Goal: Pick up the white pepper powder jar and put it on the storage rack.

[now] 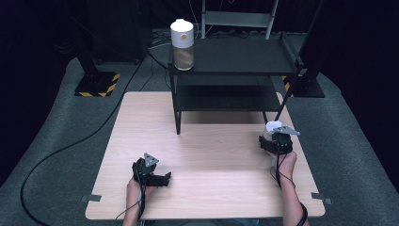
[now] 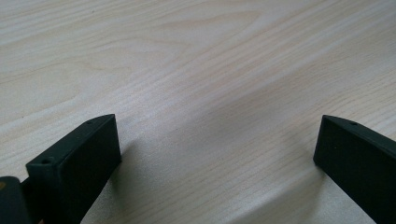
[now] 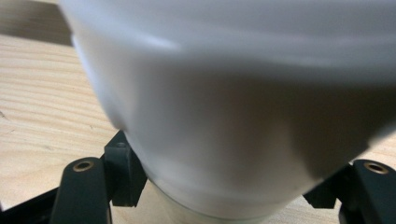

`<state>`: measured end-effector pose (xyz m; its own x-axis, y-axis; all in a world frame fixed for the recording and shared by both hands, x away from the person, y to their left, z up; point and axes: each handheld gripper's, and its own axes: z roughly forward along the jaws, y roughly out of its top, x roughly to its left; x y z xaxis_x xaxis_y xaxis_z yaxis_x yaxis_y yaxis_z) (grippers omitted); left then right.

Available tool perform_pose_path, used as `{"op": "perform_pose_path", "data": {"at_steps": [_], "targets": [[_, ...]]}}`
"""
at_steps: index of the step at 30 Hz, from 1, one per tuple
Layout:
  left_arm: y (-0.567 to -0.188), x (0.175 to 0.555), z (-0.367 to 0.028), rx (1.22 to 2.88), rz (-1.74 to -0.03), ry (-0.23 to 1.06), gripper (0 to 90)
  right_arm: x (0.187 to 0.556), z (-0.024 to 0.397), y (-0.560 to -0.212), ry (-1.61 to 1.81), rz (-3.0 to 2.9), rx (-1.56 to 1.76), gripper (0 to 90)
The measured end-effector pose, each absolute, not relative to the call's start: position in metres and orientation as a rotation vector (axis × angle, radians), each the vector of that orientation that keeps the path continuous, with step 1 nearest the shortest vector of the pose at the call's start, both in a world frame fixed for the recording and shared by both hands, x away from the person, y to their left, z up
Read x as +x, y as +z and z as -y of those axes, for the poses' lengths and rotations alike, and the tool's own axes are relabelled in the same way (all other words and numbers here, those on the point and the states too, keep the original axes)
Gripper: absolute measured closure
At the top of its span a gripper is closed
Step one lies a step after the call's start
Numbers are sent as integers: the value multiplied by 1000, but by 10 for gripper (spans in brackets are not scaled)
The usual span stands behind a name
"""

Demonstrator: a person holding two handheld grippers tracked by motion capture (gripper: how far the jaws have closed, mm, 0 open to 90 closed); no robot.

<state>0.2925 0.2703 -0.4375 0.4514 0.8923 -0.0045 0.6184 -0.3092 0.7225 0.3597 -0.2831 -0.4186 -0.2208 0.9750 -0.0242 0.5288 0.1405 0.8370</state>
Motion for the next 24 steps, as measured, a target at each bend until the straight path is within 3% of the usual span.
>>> {"op": "perform_pose_path", "data": {"at_steps": [24], "targets": [[-438, 293, -270, 2042, -1258, 532, 1, 353, 290, -386, 995, -1820, 1414, 298]]}}
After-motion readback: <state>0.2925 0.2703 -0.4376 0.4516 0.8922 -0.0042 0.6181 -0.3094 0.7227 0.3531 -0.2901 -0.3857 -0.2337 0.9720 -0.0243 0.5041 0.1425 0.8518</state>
